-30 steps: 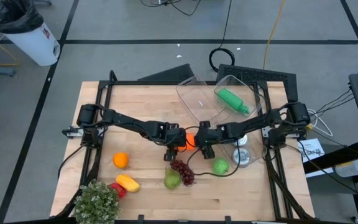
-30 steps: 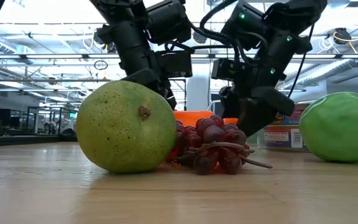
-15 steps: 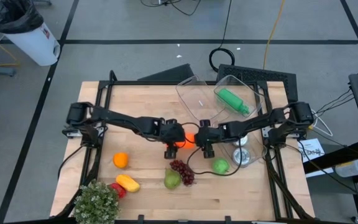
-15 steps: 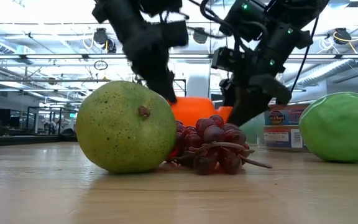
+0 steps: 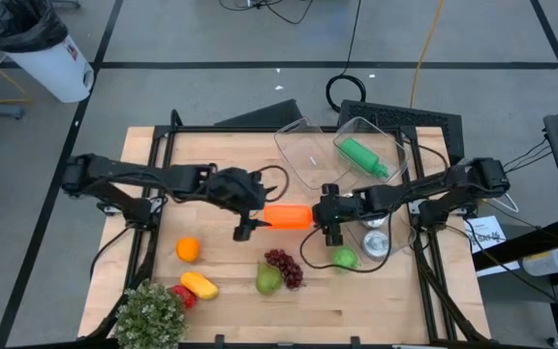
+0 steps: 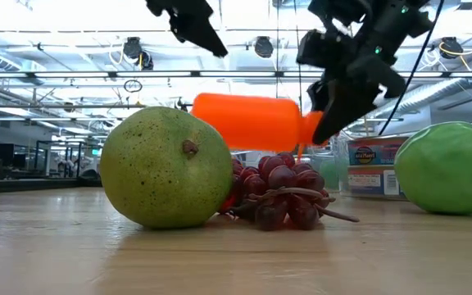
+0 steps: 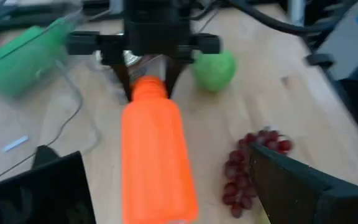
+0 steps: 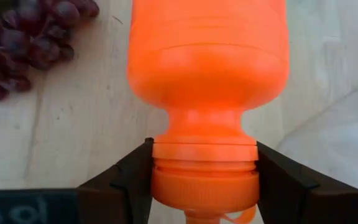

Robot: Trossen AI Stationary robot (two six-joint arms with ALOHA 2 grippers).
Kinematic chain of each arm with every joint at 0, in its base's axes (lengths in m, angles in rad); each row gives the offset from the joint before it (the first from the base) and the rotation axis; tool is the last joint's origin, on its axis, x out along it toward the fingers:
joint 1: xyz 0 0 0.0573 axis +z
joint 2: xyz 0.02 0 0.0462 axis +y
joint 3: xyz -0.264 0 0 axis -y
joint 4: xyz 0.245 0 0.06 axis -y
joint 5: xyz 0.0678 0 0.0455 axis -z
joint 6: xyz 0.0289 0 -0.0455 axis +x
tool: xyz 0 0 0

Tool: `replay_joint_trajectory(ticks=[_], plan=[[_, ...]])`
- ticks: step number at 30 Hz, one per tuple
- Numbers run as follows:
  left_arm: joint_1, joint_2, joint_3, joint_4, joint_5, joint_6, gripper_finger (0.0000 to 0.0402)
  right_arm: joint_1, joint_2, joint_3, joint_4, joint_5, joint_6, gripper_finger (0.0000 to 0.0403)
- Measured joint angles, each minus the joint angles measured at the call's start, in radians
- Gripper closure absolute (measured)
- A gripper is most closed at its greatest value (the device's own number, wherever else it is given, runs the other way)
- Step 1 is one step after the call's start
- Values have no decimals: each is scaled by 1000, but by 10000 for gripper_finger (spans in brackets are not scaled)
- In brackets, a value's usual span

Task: Pick & Place Food Item
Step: Put the orange water bottle into the top right transparent bin

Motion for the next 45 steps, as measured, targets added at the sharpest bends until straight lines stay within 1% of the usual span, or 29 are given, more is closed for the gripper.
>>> replay_joint_trajectory(ticks=[4,9,12,15,20,24,26,30,33,37,40,45], plan=[[1,-99,-109,100,15,-2,145,11,-66,0,-12,2,22,198],[24,-240,-306,269,12,-43,147,14,-135,0,-31,12,35,198],[40,-312,-423,388,11,-66,141,13,-173,0,-92,114,48,198],[55,-378,-528,472,4,-83,135,-7,-214,0,-154,207,49,198],[82,-457,-662,556,-5,-106,135,-81,-300,0,-281,244,70,198],[99,-494,-746,648,-39,-123,143,-176,-374,0,-378,314,99,198],[107,-500,-777,682,-55,-133,147,-234,-406,0,-421,344,109,198],[111,-501,-800,694,-58,-146,147,-367,-447,-9,-455,346,122,198],[110,-501,-800,700,-56,-150,142,-472,-455,-43,-459,354,115,198],[107,-501,-800,717,-26,-151,134,-612,-450,-95,-457,393,91,198],[107,-501,-800,720,-5,-152,135,-700,-448,-134,-463,380,78,198],[107,-501,-800,720,-4,-154,145,-779,-448,-180,-460,286,43,198]])
